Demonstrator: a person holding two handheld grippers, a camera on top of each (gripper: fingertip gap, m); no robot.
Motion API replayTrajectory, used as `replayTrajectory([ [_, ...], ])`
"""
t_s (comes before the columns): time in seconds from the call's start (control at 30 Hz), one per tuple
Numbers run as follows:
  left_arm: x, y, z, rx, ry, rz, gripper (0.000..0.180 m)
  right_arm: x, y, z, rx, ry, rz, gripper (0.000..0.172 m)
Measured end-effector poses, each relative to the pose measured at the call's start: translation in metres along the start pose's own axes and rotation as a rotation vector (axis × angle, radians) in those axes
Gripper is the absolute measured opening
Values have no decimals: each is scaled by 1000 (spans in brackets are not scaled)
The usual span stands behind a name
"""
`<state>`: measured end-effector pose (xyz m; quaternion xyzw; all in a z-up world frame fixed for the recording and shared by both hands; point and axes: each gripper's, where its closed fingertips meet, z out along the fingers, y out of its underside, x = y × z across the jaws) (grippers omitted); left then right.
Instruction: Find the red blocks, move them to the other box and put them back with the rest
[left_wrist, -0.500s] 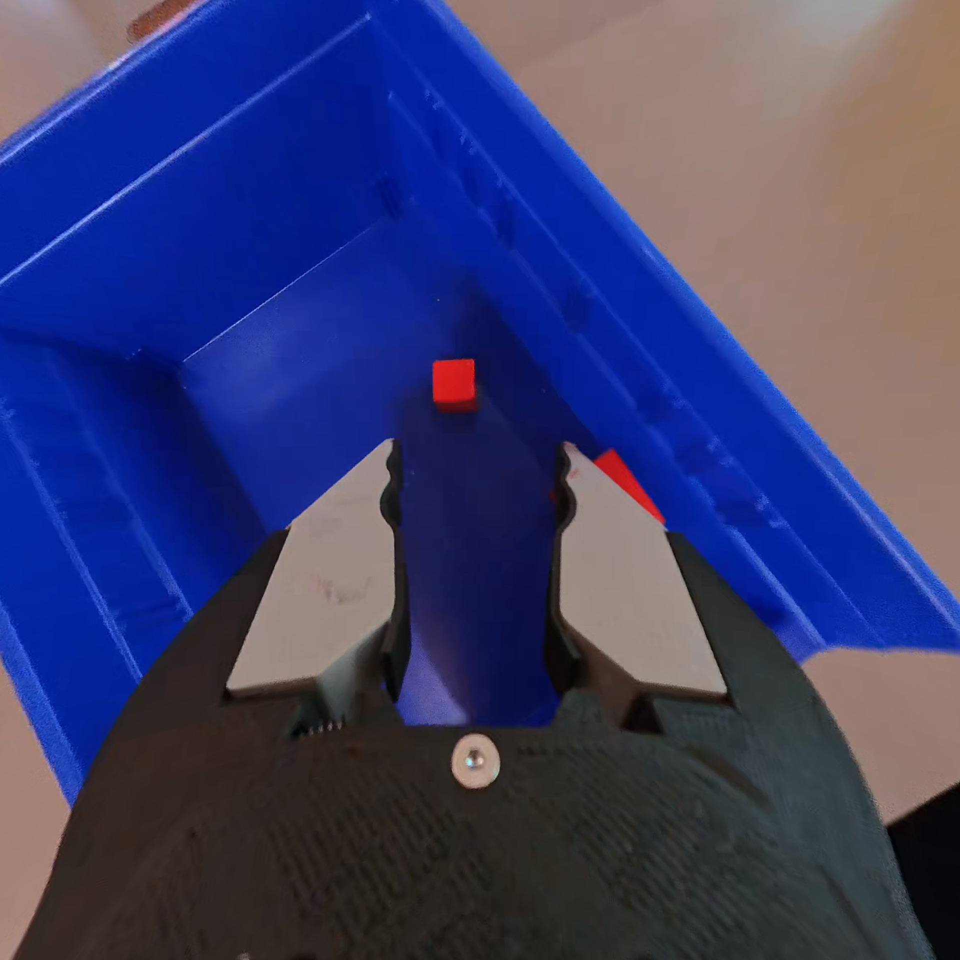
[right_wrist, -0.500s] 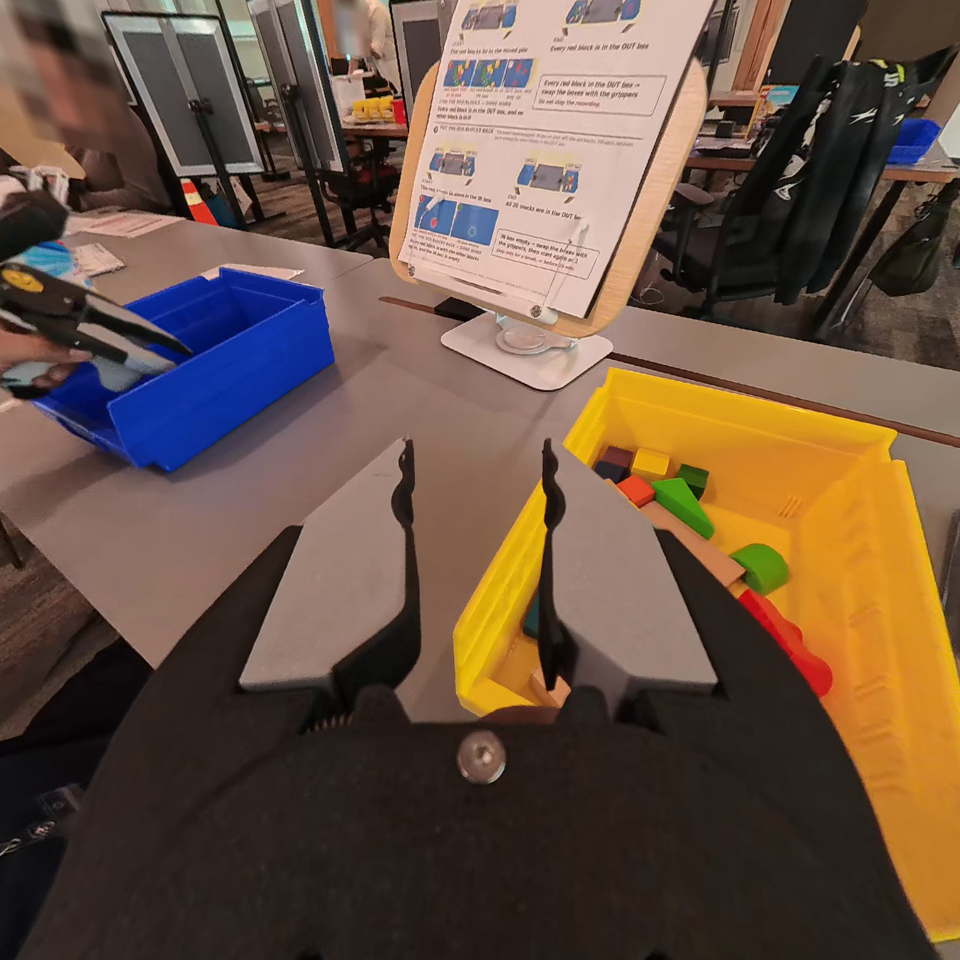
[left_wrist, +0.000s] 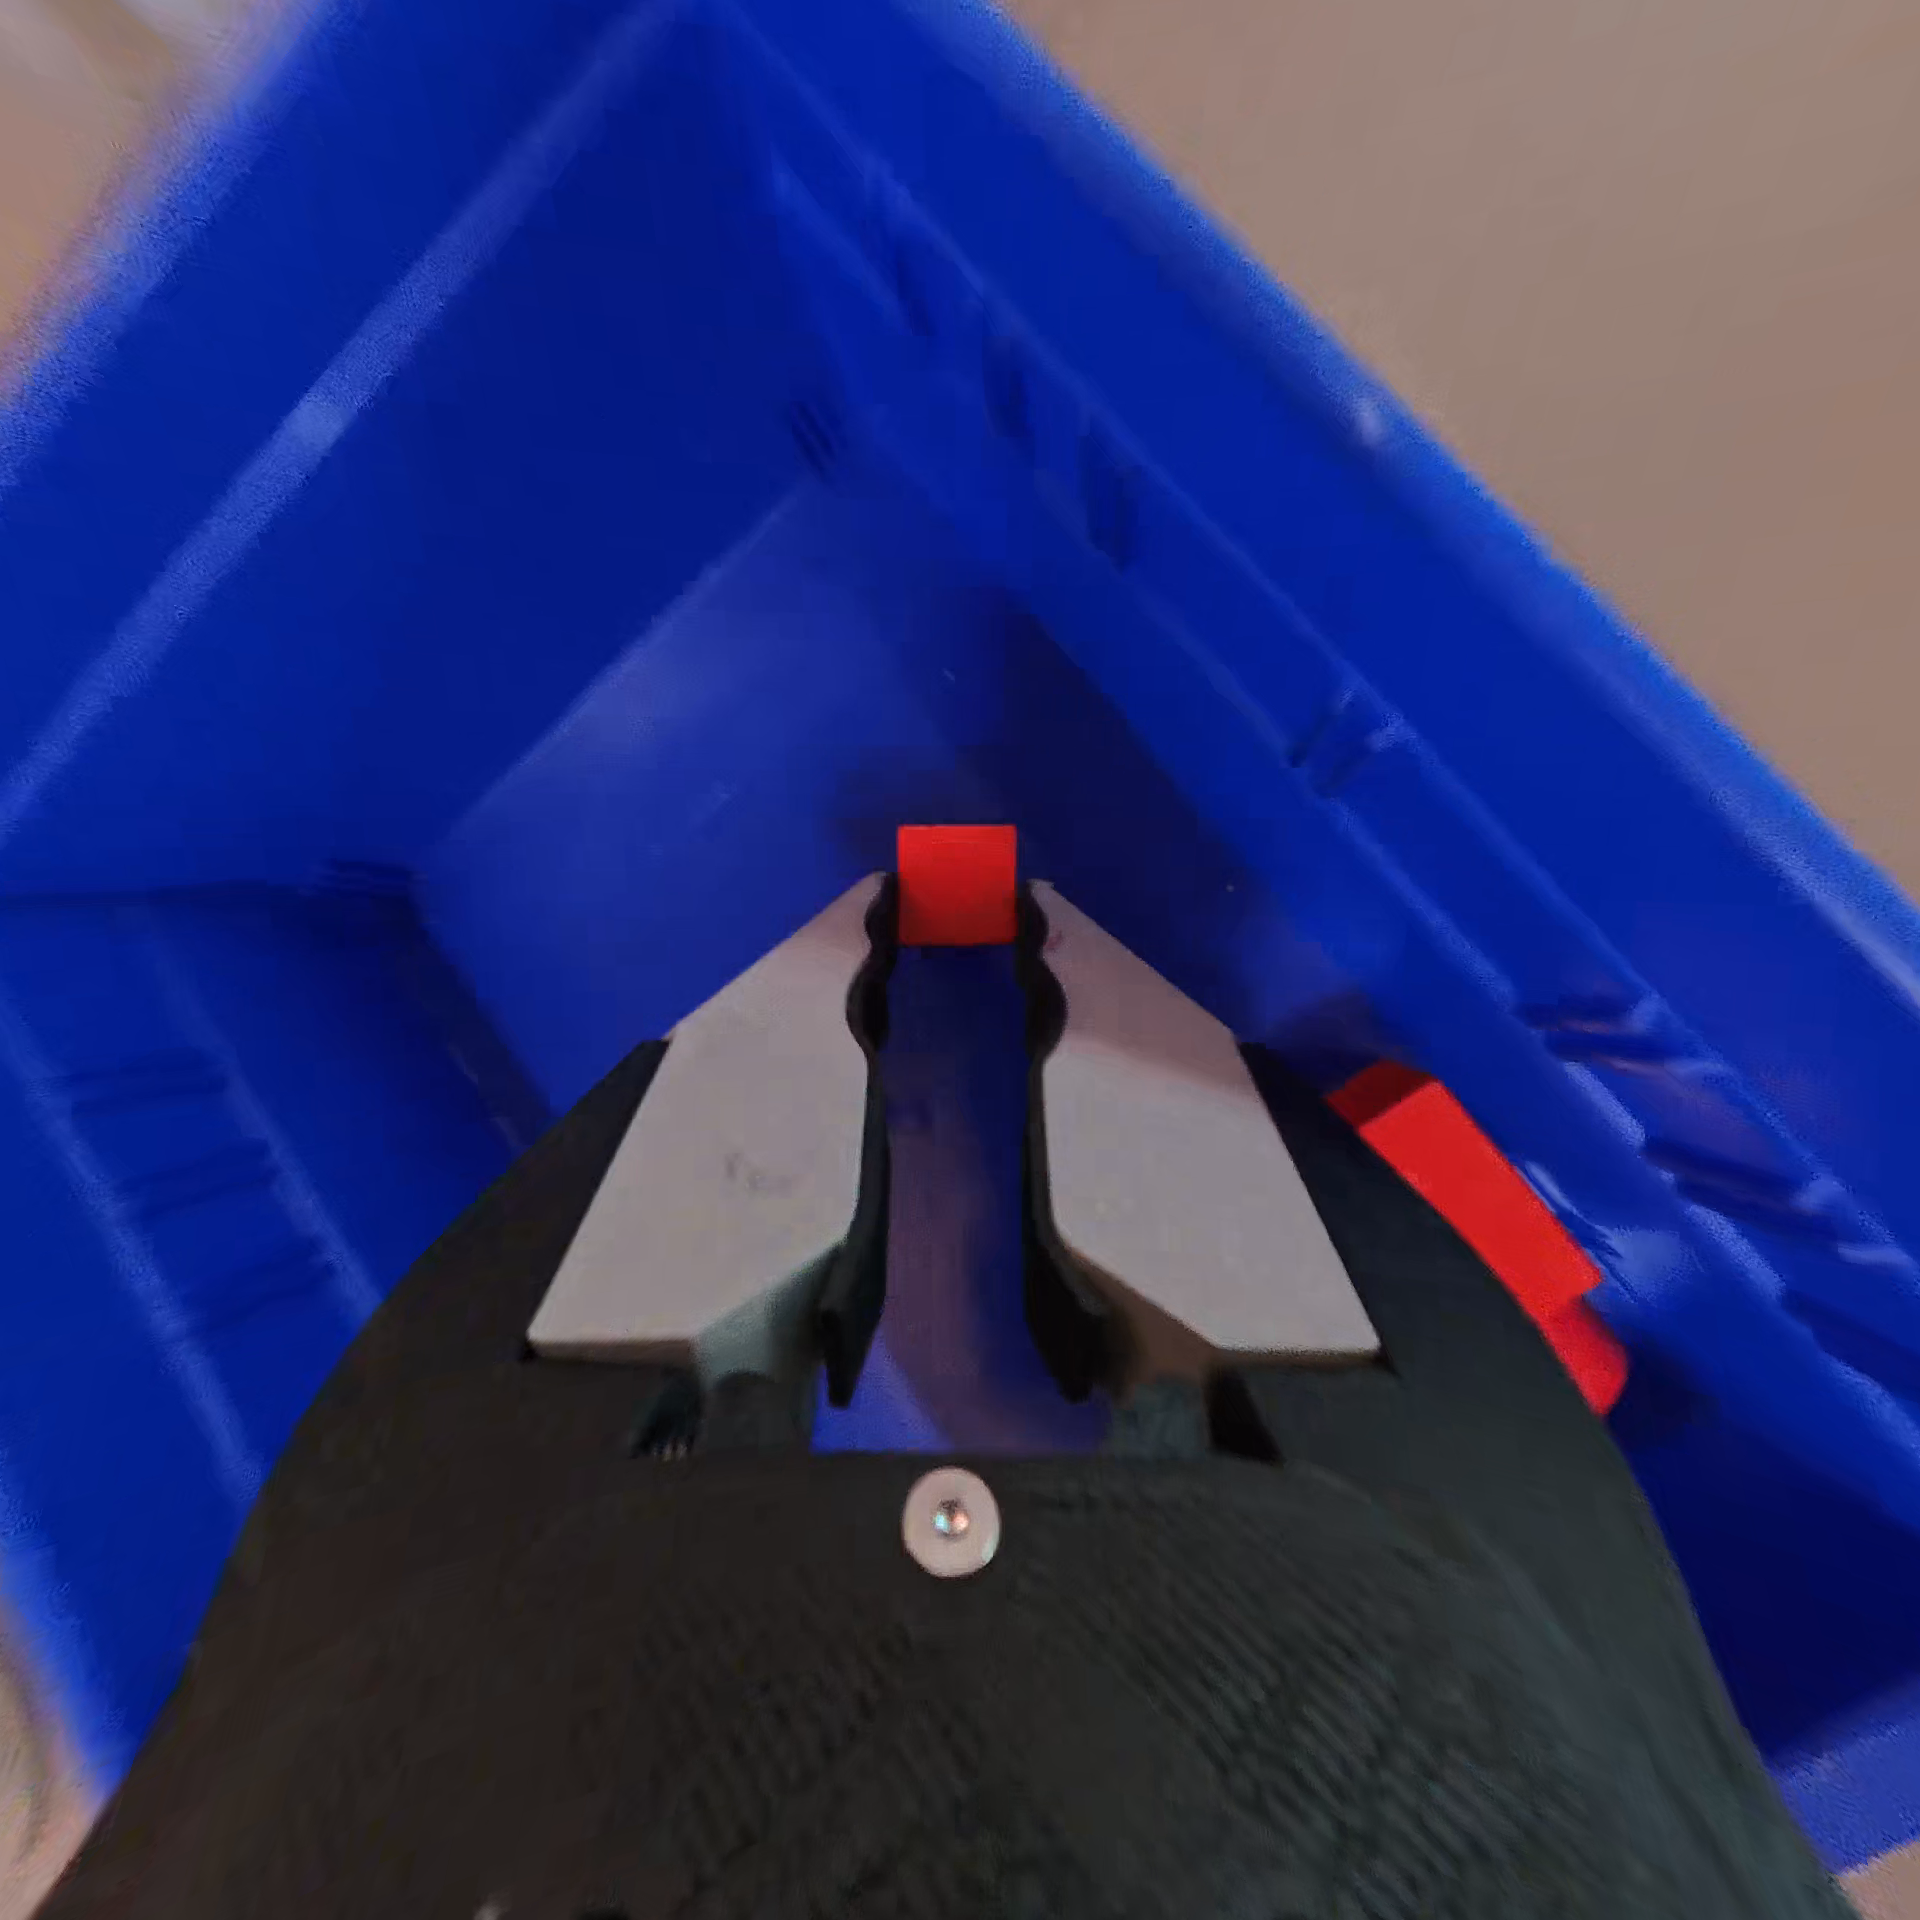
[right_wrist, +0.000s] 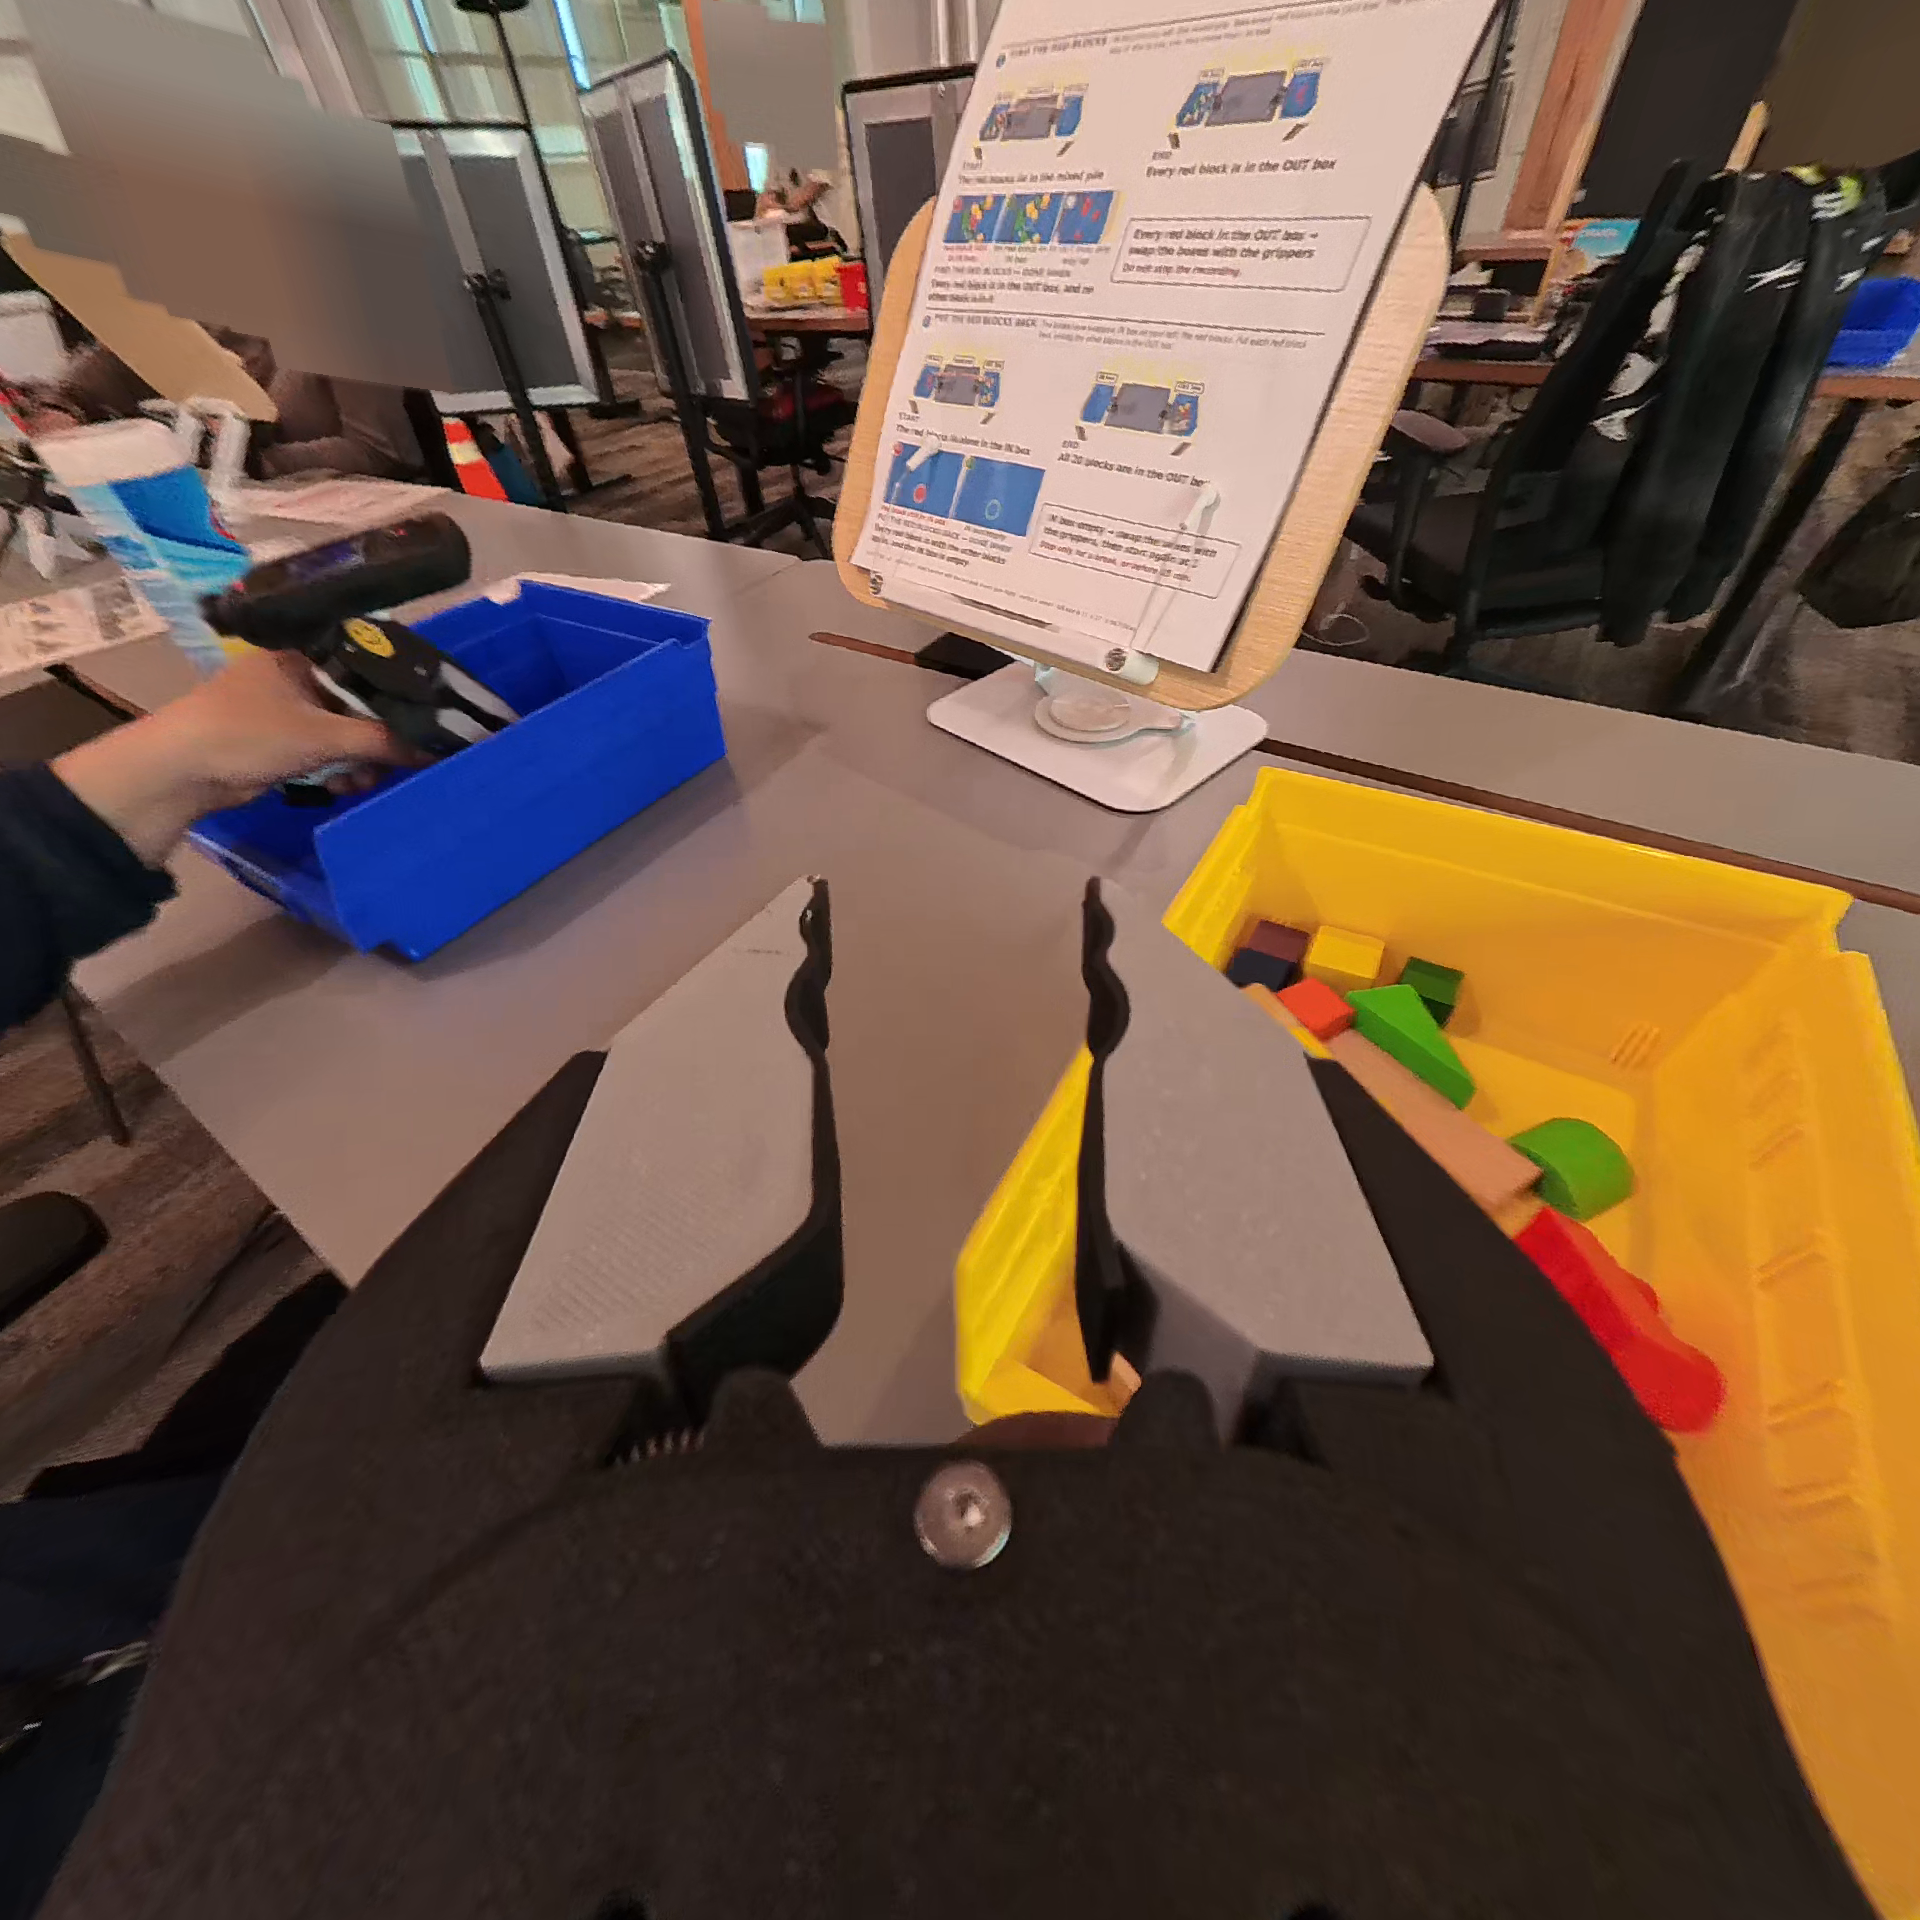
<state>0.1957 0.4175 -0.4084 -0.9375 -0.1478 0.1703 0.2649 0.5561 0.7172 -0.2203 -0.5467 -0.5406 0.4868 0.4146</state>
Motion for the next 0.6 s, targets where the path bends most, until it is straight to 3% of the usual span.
replayTrajectory([
  [0.13, 10, -51, -73, 368, -141, 116, 20, -47, 7, 18, -27, -223, 77, 47],
  [0.23, 65, -81, -139, 619, -173, 327, 19, -99, 16, 36, -72, -396, 85, 50],
  [0.3, 111, -93, -170, 703, -221, 475, 20, -135, 23, 48, -96, -482, 71, 50],
  [0.47, 234, -105, -197, 817, -259, 789, 19, -195, 29, 66, -91, -588, 74, 52],
  [0.6, 283, -106, -203, 872, -184, 824, 19, -199, 38, 72, -121, -603, 120, 52],
])
